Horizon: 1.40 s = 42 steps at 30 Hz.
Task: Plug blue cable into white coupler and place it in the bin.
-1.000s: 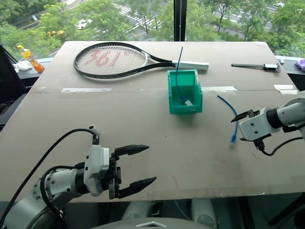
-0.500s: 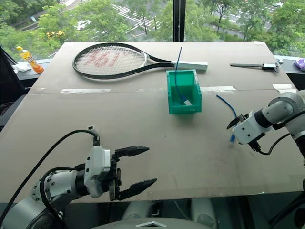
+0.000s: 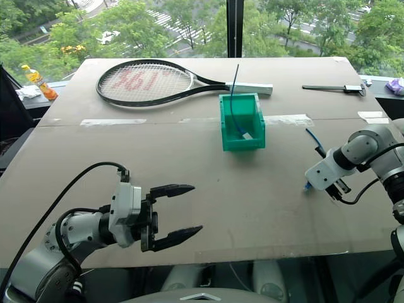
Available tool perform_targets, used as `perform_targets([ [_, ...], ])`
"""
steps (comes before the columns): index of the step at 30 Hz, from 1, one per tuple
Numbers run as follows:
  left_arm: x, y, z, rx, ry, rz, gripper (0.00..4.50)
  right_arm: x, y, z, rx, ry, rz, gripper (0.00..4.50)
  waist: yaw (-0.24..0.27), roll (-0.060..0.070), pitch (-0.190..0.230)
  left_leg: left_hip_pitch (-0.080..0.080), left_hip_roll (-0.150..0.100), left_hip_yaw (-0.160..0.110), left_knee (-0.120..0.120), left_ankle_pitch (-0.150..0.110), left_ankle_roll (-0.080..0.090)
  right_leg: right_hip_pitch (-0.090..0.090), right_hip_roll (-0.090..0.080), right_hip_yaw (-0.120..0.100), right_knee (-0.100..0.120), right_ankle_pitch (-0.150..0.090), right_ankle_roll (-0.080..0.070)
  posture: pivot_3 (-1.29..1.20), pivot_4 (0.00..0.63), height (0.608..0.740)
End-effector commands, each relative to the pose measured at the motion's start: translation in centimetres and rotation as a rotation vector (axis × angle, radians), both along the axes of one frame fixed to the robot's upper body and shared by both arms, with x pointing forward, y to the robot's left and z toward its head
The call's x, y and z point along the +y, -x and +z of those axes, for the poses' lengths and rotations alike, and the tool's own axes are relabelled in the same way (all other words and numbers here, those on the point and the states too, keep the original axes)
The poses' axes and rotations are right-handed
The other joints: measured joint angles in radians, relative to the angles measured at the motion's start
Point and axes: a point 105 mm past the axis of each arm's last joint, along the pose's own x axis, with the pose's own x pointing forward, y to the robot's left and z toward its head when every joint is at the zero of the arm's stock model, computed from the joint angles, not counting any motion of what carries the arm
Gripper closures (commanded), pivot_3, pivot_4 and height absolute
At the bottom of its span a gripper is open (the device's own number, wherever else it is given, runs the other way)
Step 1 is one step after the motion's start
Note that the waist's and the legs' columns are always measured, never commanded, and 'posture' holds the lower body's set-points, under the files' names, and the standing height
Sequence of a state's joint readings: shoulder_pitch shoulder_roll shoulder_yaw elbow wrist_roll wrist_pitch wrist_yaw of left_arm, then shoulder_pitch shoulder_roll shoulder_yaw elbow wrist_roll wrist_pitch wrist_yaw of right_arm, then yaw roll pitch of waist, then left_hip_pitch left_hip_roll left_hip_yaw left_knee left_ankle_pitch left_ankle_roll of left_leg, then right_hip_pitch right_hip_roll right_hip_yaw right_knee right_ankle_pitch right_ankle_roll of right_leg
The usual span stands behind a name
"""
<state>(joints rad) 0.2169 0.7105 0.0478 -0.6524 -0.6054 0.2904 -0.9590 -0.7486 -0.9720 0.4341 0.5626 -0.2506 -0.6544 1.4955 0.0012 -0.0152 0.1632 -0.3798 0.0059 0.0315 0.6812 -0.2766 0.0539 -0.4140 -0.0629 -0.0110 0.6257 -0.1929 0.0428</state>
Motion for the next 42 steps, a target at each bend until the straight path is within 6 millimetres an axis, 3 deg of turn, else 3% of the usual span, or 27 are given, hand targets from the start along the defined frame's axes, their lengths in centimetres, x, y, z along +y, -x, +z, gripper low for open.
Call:
perform_targets([
  [1,0.3,-0.4,0.1,-0.044,0.009,-0.001,0.00,2.0,-0.3,1.4,0.005,-0.091,-0.053,4.38,-0.005,0.000,0.000,0.000,0.000,0.000,0.000,0.000,0.000,0.000,0.000,0.000,0.000,0.000,0.000,0.00,0.150,0.740],
  [8,1.4,-0.7,-1.0,-0.046,0.015,0.046,0.00,7.7,0.2,2.4,0.143,-0.165,-0.268,4.38,-0.008,0.001,0.000,-0.003,0.001,-0.001,-0.003,0.000,0.000,-0.004,-0.005,0.000,-0.001,0.000,-0.001,0.00,0.150,0.740],
  [15,2.1,-0.7,-1.5,-0.058,0.001,0.083,0.00,15.1,-0.8,1.5,0.170,-0.223,-0.272,4.38,-0.013,0.001,0.001,-0.004,0.000,-0.002,-0.004,0.000,0.000,-0.006,-0.007,-0.003,0.000,0.000,-0.001,0.00,0.150,0.740],
  [20,2.3,-0.8,-1.8,-0.063,0.001,0.107,0.00,17.5,-1.7,0.3,0.171,-0.239,-0.283,4.38,-0.010,0.001,0.001,-0.008,-0.002,-0.004,-0.004,0.000,-0.001,-0.008,-0.006,-0.005,0.000,0.001,-0.001,0.00,0.150,0.740],
  [21,2.3,-0.9,-1.9,-0.064,-0.001,0.111,0.00,17.8,-2.0,0.2,0.158,-0.240,-0.279,4.09,-0.011,0.001,0.001,-0.008,-0.002,-0.004,-0.004,0.000,-0.001,-0.008,-0.006,-0.005,-0.001,0.001,-0.001,0.00,0.150,0.740],
  [23,2.3,-1.0,-2.0,-0.066,0.001,0.121,0.00,17.8,-2.0,-0.1,0.162,-0.228,-0.273,3.61,-0.013,0.001,0.001,-0.008,-0.002,-0.004,-0.004,0.000,-0.001,-0.008,-0.006,-0.005,-0.001,0.001,-0.001,0.00,0.150,0.740],
  [26,2.1,-1.5,-2.2,-0.076,-0.007,0.139,0.00,17.7,-1.9,-0.1,0.176,-0.251,-0.293,2.39,-0.013,0.001,0.001,-0.007,-0.002,-0.005,-0.004,0.000,-0.001,-0.008,-0.006,-0.005,0.000,0.001,-0.001,0.00,0.150,0.740],
  [27,2.0,-1.8,-2.2,-0.076,-0.008,0.145,0.00,17.5,-1.9,0.2,0.174,-0.283,-0.307,1.73,-0.013,0.001,0.001,-0.007,-0.002,-0.006,-0.004,0.000,-0.001,-0.008,-0.005,-0.006,0.000,0.001,-0.001,0.00,0.150,0.740],
  [31,1.6,-3.5,-2.7,-0.078,-0.072,0.197,0.00,16.9,-1.1,3.4,0.183,-0.493,-0.368,0.10,-0.002,0.002,0.001,-0.009,-0.002,-0.008,-0.004,0.000,-0.001,-0.008,-0.004,-0.008,-0.001,0.001,-0.001,0.00,0.150,0.740],
  [36,0.5,-5.2,-3.2,-0.054,-0.164,0.143,0.00,14.5,2.7,6.3,0.221,-0.739,-0.367,0.10,0.014,0.002,0.001,-0.016,-0.003,-0.010,-0.004,0.000,-0.001,-0.012,-0.005,-0.011,-0.001,0.002,0.000,0.00,0.150,0.740],
  [40,-0.2,-7.0,-3.7,-0.047,-0.212,0.102,0.00,12.9,5.0,6.6,0.212,-0.904,-0.456,0.10,0.015,0.002,0.001,-0.017,-0.003,-0.013,-0.004,0.000,-0.001,-0.011,-0.005,-0.015,-0.002,0.001,0.000,0.00,0.150,0.740],
  [42,-0.9,-8.2,-4.0,-0.045,-0.227,0.084,0.00,11.6,5.8,5.8,0.151,-0.970,-0.537,0.10,0.012,0.002,0.001,-0.017,-0.003,-0.011,-0.004,0.000,-0.001,-0.011,-0.004,-0.013,-0.002,0.001,0.000,0.00,0.150,0.740],
])
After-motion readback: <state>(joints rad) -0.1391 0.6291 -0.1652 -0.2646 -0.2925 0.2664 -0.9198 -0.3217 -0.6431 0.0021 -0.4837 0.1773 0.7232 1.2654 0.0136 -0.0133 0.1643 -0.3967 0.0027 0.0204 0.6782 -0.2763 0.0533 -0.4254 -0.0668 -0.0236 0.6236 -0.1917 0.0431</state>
